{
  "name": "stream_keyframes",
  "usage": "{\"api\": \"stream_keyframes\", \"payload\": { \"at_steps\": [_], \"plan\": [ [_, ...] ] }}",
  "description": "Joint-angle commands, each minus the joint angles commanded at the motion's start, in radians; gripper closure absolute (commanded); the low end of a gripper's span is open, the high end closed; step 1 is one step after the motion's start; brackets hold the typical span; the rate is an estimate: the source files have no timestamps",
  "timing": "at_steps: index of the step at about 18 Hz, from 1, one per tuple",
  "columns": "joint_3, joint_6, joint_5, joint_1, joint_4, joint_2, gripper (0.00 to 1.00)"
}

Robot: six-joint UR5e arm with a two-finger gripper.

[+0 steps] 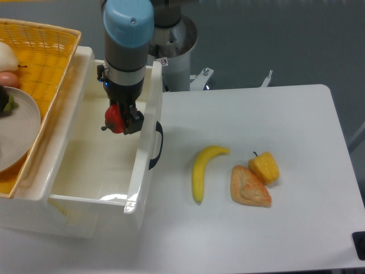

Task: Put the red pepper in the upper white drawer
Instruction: 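Lower the red pepper down into the drawer, then hold the red pepper low inside the drawer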

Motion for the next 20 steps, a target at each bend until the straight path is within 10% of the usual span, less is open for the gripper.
{"api": "stream_keyframes", "payload": {
  "at_steps": [20],
  "plan": [
    [-0.003,-0.002,0.002,-0.055,0.008,-0.044,0.28]
  ]
}}
